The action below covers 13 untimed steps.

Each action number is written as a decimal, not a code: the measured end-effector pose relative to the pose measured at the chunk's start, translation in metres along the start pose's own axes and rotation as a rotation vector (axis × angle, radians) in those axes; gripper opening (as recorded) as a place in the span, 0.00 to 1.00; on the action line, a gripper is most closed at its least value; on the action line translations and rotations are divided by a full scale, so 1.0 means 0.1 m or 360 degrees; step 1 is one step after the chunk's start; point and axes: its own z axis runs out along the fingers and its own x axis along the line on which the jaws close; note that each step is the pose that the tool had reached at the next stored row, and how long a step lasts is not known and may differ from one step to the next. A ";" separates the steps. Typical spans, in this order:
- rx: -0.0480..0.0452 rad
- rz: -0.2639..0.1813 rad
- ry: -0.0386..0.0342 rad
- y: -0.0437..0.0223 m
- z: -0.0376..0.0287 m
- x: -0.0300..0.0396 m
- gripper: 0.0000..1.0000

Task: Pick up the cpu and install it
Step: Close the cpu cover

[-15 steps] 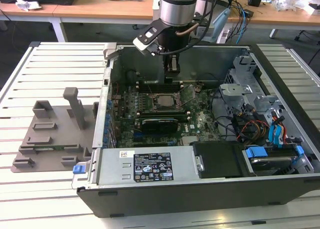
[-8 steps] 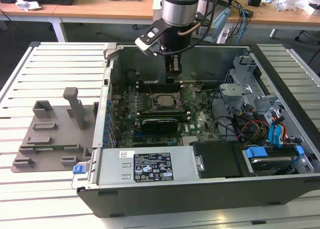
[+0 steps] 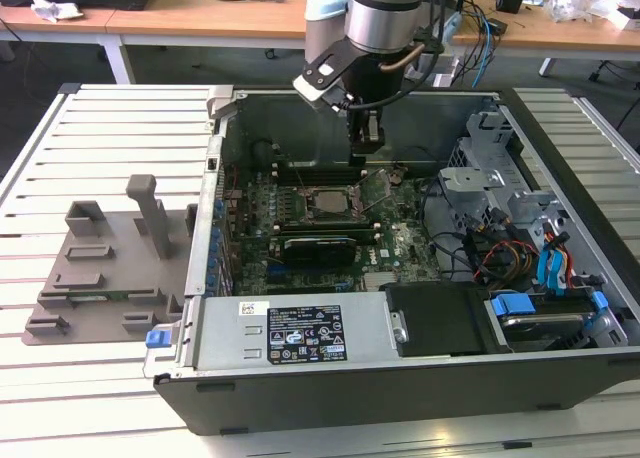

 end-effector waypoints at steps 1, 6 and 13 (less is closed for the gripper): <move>0.0000 0.0000 0.0000 0.012 0.000 0.000 0.11; 0.0000 0.0000 0.0000 0.238 -0.003 -0.006 0.11; 0.0000 0.0000 -0.0003 0.528 -0.005 -0.012 0.11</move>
